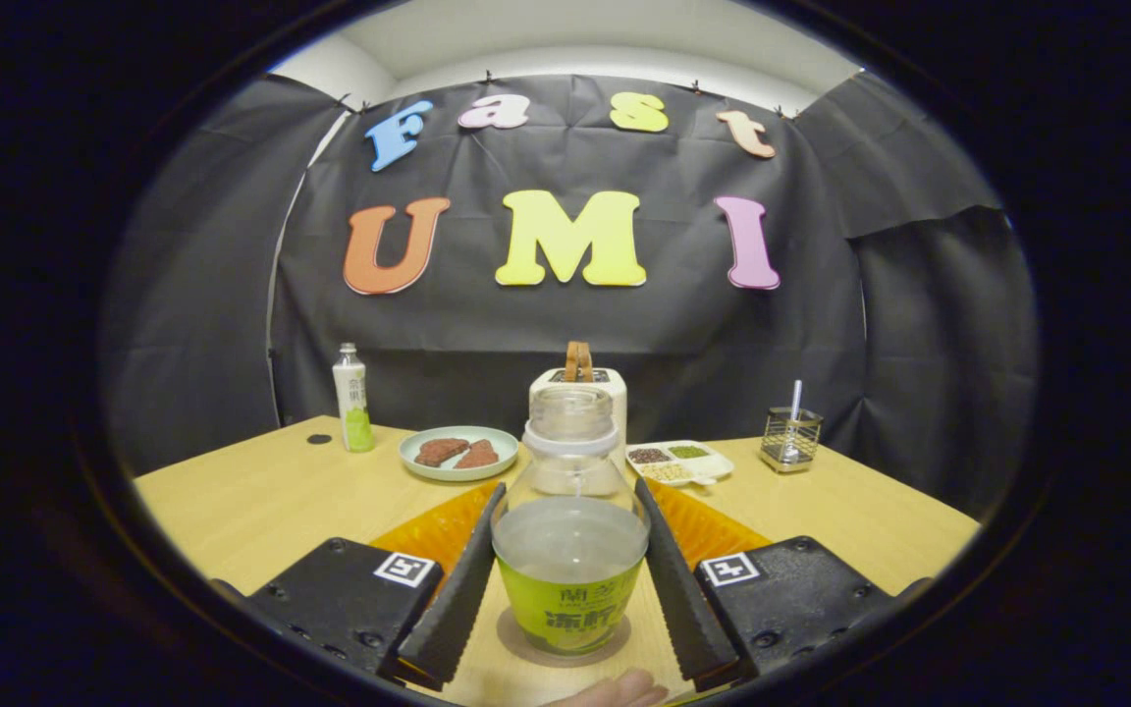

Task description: Take the bottle from table, then pour the juice into the cup, finally place the bottle on the coaster

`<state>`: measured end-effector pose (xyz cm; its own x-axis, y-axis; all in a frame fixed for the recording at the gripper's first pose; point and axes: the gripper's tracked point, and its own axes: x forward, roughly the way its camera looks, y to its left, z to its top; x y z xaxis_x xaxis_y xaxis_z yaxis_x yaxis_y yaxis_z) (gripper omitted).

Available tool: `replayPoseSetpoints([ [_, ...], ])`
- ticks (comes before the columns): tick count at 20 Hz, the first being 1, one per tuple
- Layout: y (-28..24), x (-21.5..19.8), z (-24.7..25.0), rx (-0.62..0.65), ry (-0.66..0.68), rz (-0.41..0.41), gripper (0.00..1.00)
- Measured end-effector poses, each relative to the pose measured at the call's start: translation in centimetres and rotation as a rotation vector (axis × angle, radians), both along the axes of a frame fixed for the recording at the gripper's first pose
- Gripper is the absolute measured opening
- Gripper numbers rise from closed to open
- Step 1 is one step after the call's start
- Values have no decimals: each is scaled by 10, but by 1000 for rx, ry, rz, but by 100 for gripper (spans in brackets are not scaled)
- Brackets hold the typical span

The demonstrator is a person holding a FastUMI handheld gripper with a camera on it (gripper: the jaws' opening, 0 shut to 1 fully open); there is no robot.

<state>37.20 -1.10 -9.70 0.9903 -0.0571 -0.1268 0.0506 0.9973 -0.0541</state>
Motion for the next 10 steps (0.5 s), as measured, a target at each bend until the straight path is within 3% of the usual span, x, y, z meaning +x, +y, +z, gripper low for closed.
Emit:
replayPoseSetpoints([
  [2, -2, -1, -1, -1, 9, -10, 88],
  [4, 1, -2, -2, -11, 21, -5, 99],
  [10, 3, -13, 4, -20, 36, -5, 100],
])
